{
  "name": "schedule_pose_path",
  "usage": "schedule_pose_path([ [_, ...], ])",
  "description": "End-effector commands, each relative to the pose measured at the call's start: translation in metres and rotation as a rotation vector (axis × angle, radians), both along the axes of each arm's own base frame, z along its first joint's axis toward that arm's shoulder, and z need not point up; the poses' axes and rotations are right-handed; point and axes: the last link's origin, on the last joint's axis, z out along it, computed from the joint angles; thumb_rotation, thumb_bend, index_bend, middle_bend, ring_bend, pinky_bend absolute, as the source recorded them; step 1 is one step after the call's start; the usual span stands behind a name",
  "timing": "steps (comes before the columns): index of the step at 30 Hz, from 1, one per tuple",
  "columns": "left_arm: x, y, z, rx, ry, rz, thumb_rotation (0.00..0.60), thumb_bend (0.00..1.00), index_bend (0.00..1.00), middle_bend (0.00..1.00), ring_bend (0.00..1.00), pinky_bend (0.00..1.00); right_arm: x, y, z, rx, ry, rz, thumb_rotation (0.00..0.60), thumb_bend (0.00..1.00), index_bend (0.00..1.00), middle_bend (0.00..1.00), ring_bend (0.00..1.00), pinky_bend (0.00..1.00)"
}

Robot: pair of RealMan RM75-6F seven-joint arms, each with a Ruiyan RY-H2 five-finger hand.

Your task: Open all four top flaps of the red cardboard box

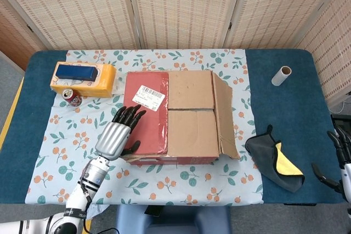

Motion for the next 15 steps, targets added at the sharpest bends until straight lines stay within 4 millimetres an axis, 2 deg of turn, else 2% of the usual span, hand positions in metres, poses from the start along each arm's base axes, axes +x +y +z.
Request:
schedule_pose_path([
  [1, 0.012, 0.000, 0.001, -0.027, -0.022, 0.003, 0.600, 0.37, 0.00, 0.00, 0.00, 0.00, 0.000, -0.001, -0.001, 0.003, 0.004, -0.004, 0.600, 0.36, 0.00, 0.00, 0.00, 0.00],
  [15, 0.036, 0.001, 0.000, -0.010, -0.034, -0.015, 0.600, 0.40, 0.00, 0.00, 0.00, 0.00, -0.001, -0.004, -0.005, 0.026, 0.012, -0.015, 0.600, 0.36, 0.00, 0.00, 0.00, 0.00],
])
